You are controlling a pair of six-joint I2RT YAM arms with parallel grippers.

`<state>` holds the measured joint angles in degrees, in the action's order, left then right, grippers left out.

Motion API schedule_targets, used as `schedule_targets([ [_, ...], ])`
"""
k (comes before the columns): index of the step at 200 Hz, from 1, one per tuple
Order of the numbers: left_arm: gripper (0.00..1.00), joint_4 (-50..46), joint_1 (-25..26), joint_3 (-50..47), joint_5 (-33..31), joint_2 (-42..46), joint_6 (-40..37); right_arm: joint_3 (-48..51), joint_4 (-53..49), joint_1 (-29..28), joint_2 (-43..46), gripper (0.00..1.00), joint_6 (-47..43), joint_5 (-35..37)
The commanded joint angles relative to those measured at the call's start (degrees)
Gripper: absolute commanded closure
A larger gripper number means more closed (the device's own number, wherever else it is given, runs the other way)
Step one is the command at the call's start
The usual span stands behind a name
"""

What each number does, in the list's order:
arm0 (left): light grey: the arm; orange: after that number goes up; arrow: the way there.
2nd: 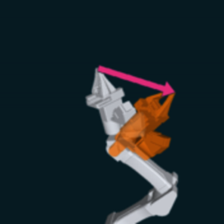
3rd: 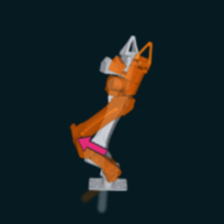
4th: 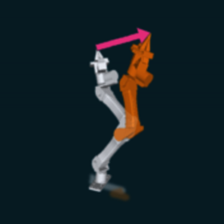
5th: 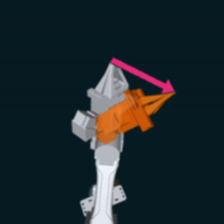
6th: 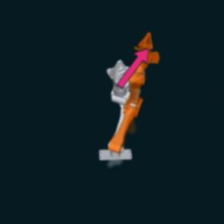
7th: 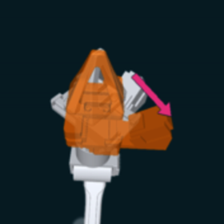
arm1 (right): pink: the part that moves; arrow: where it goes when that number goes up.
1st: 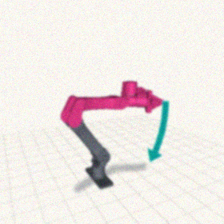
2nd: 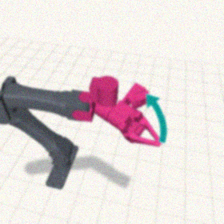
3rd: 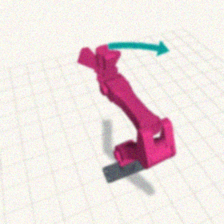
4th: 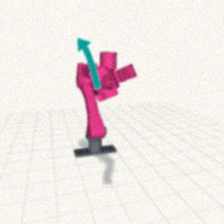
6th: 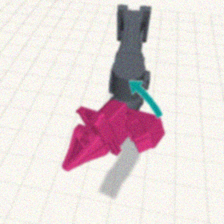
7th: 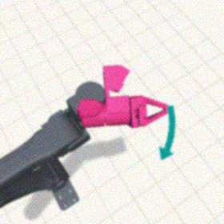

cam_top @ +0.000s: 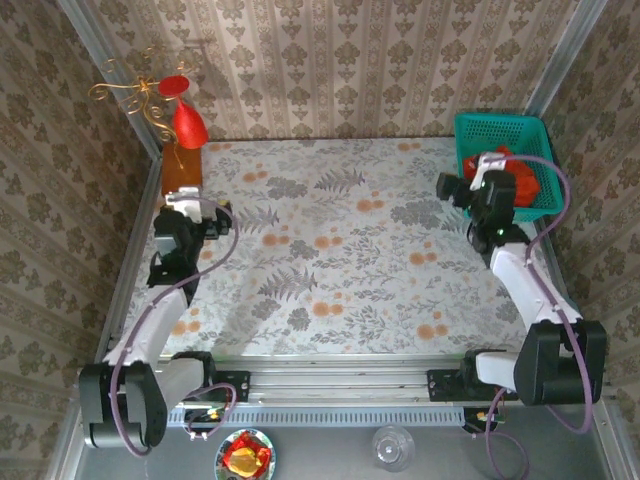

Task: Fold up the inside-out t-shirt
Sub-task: Pick up the T-shirt from the basket.

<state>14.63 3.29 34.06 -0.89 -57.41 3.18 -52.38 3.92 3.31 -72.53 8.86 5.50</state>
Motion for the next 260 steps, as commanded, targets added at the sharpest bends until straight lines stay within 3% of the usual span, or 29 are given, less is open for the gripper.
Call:
schedule_targets([
  [1, 0.00, -19.23, -1.02, 4.12, 0.51, 3.43, 9.40, -7.07, -15.43, 2.53, -4.92, 0.00, 5.67, 3.73],
  [38, 0.00, -41.18, -2.92, 15.47, 7.68, 2.90, 6.81, -17.45, -24.20, 6.96, -15.79, 0.16, 11.88, 1.38],
  [64, 0.00, -50.60, -3.29, 19.81, 12.65, 1.42, 1.88, -23.78, -30.65, 8.63, -22.67, 0.32, 13.59, 0.54],
  [119, 0.01, -49.54, -2.50, 13.95, 11.65, 3.74, 0.55, -25.64, -29.08, 8.86, -28.42, 0.53, 13.73, -0.03],
  [173, 0.02, -48.77, -1.18, 13.57, 11.75, 3.96, -1.34, -26.88, -27.83, 8.91, -27.37, 0.97, 14.25, -1.31],
  [260, 0.02, -48.98, -0.30, 12.59, 7.54, 8.14, -2.71, -32.12, -34.38, 7.68, -8.09, 1.00, 16.26, -6.18],
])
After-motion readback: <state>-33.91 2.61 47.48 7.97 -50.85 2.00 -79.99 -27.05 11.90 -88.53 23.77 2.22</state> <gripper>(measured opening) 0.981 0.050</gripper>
